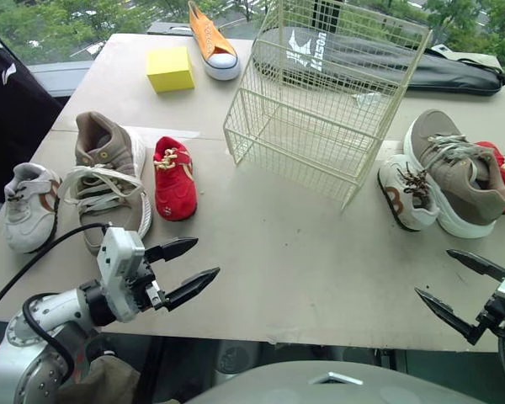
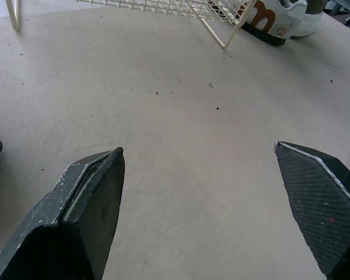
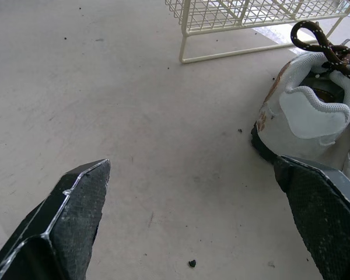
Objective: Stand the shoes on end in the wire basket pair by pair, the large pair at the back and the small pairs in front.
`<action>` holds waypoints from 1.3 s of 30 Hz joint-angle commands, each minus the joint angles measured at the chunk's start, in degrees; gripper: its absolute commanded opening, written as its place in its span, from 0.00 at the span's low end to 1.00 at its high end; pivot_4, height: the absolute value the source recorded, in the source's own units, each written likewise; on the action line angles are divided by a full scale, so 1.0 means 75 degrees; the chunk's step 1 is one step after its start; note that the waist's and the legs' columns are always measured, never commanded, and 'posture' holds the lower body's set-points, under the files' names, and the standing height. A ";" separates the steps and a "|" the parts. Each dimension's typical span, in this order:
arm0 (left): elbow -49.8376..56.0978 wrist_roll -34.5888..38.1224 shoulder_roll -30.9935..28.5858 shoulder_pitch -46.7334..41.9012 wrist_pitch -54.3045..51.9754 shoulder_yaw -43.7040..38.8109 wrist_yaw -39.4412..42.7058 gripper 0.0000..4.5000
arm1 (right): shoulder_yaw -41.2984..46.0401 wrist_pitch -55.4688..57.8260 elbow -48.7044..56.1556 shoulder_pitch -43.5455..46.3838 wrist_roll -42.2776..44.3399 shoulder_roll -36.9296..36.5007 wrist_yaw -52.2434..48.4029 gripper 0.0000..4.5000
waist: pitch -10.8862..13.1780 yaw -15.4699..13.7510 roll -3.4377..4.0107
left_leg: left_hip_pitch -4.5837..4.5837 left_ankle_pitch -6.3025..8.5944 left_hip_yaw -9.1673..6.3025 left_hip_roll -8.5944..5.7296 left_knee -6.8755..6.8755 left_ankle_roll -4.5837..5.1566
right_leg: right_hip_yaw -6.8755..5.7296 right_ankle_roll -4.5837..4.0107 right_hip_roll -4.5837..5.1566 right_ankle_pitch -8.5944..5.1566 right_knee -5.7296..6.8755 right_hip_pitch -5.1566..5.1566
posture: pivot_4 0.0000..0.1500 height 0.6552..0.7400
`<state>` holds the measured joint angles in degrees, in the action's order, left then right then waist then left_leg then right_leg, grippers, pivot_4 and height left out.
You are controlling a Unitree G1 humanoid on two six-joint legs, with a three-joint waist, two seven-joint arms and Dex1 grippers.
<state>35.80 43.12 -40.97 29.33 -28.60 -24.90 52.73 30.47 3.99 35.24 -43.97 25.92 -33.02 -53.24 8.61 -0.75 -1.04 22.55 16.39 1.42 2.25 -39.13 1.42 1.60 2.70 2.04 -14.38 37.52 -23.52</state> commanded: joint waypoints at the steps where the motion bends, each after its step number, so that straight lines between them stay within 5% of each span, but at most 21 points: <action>1: 0.0433 0.0454 -0.0039 -0.0697 -0.0219 0.0080 -0.0473 0.99 | -0.0050 0.0279 0.0494 0.0541 0.0257 -0.0151 0.0392 1.00 | 0.0000 -0.0001 0.0000 | 0.0000 0.0000 0.0000 0.0000 0.0000 0.0000 | 0.0000 0.0000 0.0000 0.0000 0.0000 0.0000 | 1.00 1.00; 4: 0.0718 0.1152 0.0181 -0.1972 -0.0627 0.0355 -0.1458 0.99 | -0.0515 0.1410 0.1396 0.1716 0.0755 -0.0396 0.1401 1.00 | 0.0016 -0.0006 -0.0002 | 0.0000 -0.0003 -0.0006 0.0001 -0.0022 0.0000 | -0.0002 0.0001 0.0001 0.0004 0.0015 0.0001 | 1.00 1.00; 8: 0.1046 0.0528 0.0380 -0.2571 -0.0060 0.0440 -0.1820 0.99 | -0.0880 0.2727 0.2257 0.2690 0.0599 -0.0945 0.2369 1.00 | -0.0004 0.0026 -0.0009 | -0.0012 -0.0004 -0.0004 -0.0013 -0.0019 -0.0004 | 0.0008 -0.0006 -0.0007 0.0011 0.0030 0.0006 | 1.00 1.00; 10: 0.0901 0.1067 0.0497 -0.2810 -0.0226 0.0246 -0.2111 0.99 | -0.1080 0.3581 0.2552 0.3478 0.1232 -0.1412 0.2687 1.00 | -0.0003 0.0018 -0.0008 | -0.0004 -0.0004 -0.0010 -0.0020 -0.0007 -0.0004 | 0.0003 0.0004 -0.0014 0.0017 0.0023 0.0001 | 1.00 1.00; 14: 0.0872 0.1170 0.0141 -0.2894 -0.0137 0.0157 -0.1544 0.99 | -0.1644 0.4586 0.2532 0.5321 0.2396 -0.2087 0.2856 1.00 | 0.0006 0.0026 -0.0005 | 0.0007 -0.0003 -0.0024 -0.0018 -0.0005 -0.0004 | -0.0007 0.0006 -0.0018 0.0018 0.0021 -0.0007 | 1.00 1.00; 19: 0.0897 0.1236 -0.0177 -0.2565 0.0064 0.0082 -0.0690 0.99 | -0.3060 0.5717 0.1956 0.7597 0.2525 -0.2515 0.3048 1.00 | 0.0009 0.0026 -0.0009 | 0.0005 -0.0003 -0.0020 -0.0019 -0.0004 -0.0004 | -0.0007 -0.0016 -0.0017 0.0005 0.0013 -0.0006 | 1.00 1.00; 22: 0.0839 0.1055 -0.0218 -0.2307 0.0301 -0.0017 -0.0328 1.00 | -0.3694 0.6602 0.1541 0.8879 0.2810 -0.2495 0.3118 0.78 | 0.0012 0.0023 -0.0009 | 0.0008 -0.0003 -0.0019 -0.0017 -0.0005 -0.0004 | -0.0006 -0.0015 -0.0013 0.0006 0.0013 -0.0007 | 1.00 1.00; 23: 0.0825 0.0962 -0.0185 -0.2191 0.0382 -0.0014 -0.0254 1.00 | -0.4091 0.7102 0.1290 0.9456 0.2791 -0.2381 0.3248 0.64 | 0.0012 0.0024 -0.0008 | 0.0008 -0.0003 -0.0020 -0.0017 -0.0005 -0.0004 | -0.0007 -0.0015 -0.0013 0.0006 0.0014 -0.0007 | 1.00 1.00; 34: 0.0812 0.0546 0.0291 -0.1553 0.0996 0.0148 -0.0087 1.00 | -0.6697 0.8590 -0.1026 1.2168 0.1473 -0.1128 0.3297 0.64 | 0.0014 0.0026 -0.0005 | 0.0028 -0.0003 -0.0026 -0.0010 -0.0004 -0.0004 | -0.0017 -0.0013 -0.0003 0.0008 0.0016 -0.0026 | 1.00 1.00; 39: 0.0966 0.0373 0.0581 -0.1207 0.1218 0.0213 -0.0173 1.00 | -0.7436 0.7992 -0.1546 1.2449 0.0651 -0.1129 0.2680 0.28 | 0.0013 0.0061 -0.0007 | 0.0029 -0.0003 -0.0024 -0.0010 -0.0004 -0.0004 | -0.0016 -0.0003 -0.0003 0.0014 0.0017 -0.0026 | 1.00 1.00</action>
<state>41.04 46.13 -37.09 19.56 -21.00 -22.92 51.82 -24.48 65.70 23.94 48.73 33.23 -40.36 -31.29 8.71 -0.29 -1.09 22.75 16.37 1.23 2.19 -39.17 1.39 1.47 2.67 2.02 -14.28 37.65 -23.71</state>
